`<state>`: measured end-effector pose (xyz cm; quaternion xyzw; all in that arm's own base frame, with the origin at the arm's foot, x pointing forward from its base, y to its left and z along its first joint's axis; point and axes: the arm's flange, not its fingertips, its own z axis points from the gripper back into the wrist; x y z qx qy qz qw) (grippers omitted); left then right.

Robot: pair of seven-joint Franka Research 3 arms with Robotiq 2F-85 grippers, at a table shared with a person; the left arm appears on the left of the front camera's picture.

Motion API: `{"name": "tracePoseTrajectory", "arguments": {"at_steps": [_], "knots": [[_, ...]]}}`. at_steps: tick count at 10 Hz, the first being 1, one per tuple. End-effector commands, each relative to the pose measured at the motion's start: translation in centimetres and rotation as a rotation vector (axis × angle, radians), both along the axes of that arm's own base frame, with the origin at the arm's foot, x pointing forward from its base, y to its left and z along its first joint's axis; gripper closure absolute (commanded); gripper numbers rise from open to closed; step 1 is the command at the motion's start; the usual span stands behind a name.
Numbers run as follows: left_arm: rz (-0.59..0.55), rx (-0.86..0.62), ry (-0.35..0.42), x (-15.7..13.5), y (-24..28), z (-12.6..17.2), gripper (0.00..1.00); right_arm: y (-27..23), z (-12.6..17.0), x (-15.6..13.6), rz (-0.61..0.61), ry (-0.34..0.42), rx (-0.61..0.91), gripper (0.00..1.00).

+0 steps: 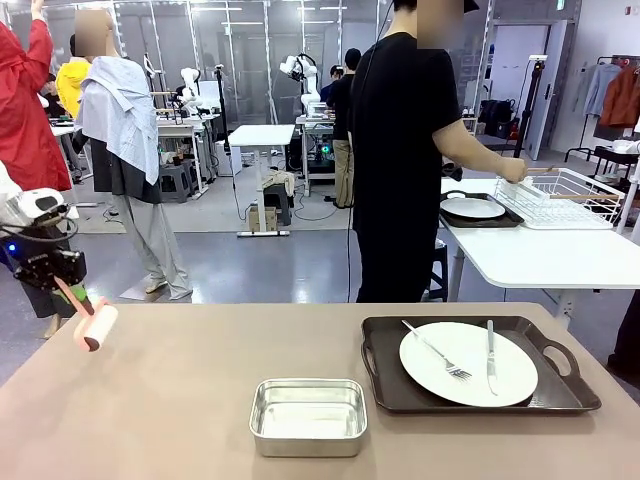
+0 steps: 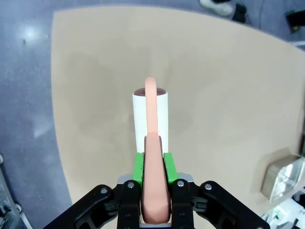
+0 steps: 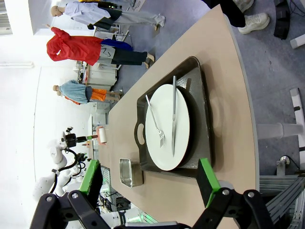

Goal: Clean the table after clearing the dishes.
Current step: When the left (or right) Handle tray is removed, use the left hand (or right hand) to clean the left (or right) side of the table with the Lint Roller, then place the Lint Roller back on top of the Airtight Container.

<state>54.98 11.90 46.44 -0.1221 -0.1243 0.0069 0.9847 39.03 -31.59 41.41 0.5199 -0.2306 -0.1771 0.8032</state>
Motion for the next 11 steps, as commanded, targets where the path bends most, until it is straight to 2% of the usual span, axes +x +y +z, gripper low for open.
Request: {"name": "tracePoseTrajectory", "arguments": {"at_steps": [1,2,3,4,11], "knots": [[-0.017,0.029,-0.044,-1.7,-1.7,5.5,0.79,0.2,0.1,-0.2,0.003,-0.008,0.000,0.00],[-0.032,0.063,-0.094,-2.3,-2.5,8.0,0.79,0.2,0.1,-0.2,0.003,-0.008,0.000,0.00],[-0.046,0.084,-0.112,-2.6,-3.1,9.5,0.79,0.2,0.1,-0.2,0.003,-0.008,0.000,0.00],[-0.030,0.032,-0.081,-1.4,-1.8,6.2,0.79,0.2,0.1,-0.2,0.003,-0.008,0.000,0.00],[-0.030,0.032,-0.081,-1.4,-1.8,6.2,0.79,0.2,0.1,-0.2,0.003,-0.008,0.000,0.00]]}}
